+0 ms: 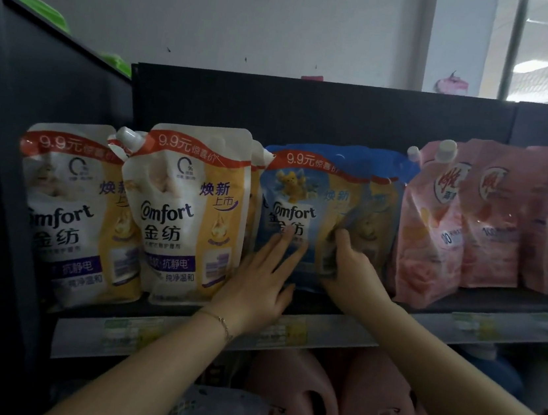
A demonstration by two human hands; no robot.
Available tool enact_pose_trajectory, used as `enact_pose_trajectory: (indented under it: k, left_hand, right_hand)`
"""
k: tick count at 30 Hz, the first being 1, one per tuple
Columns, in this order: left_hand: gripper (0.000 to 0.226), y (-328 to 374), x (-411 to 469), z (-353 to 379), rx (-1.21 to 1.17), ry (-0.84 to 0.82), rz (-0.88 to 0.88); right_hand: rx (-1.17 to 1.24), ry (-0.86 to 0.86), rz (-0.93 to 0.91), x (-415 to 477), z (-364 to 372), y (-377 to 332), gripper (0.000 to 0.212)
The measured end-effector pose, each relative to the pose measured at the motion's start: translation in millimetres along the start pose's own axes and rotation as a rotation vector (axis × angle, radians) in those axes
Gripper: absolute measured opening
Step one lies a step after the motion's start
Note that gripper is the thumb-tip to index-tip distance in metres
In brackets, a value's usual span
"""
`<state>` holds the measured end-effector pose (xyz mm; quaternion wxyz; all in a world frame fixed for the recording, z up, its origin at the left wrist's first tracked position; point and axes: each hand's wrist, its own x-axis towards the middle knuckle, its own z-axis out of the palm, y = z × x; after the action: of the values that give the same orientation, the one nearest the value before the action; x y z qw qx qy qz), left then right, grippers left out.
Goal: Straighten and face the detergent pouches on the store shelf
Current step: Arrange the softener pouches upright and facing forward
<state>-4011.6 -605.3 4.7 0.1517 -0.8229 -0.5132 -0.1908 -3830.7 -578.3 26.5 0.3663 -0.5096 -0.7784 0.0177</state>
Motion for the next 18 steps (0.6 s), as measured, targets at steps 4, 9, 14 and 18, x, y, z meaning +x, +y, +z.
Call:
enact_pose_trajectory:
  k: [4,9,14,18]
  left_hand:
    - [0.059,-1.0,2.5,1.3,0.066,-0.023,0.022]
    - [0.059,-2.5,5.8,1.5,0.054,-0.044,0.027]
    - [0.088,3.0,8.9,-6.3,-0.245,-0.048,-0.151]
    - [0.087,17.8,21.3,-6.3,-0.662,0.224,-0.355]
  right_hand:
    - [-0.179,-0.027,-0.035,14.7,4.2,-2.2,0.047]
    - [-0.428,-0.090,-0.008,30.7,4.7,1.4,0.061]
    - [-0.205,-0.246,0.089,32.5,8.9,-0.4,0.092]
    - [-0.080,-0.186,0.118,28.2,10.4,-3.1,0.079]
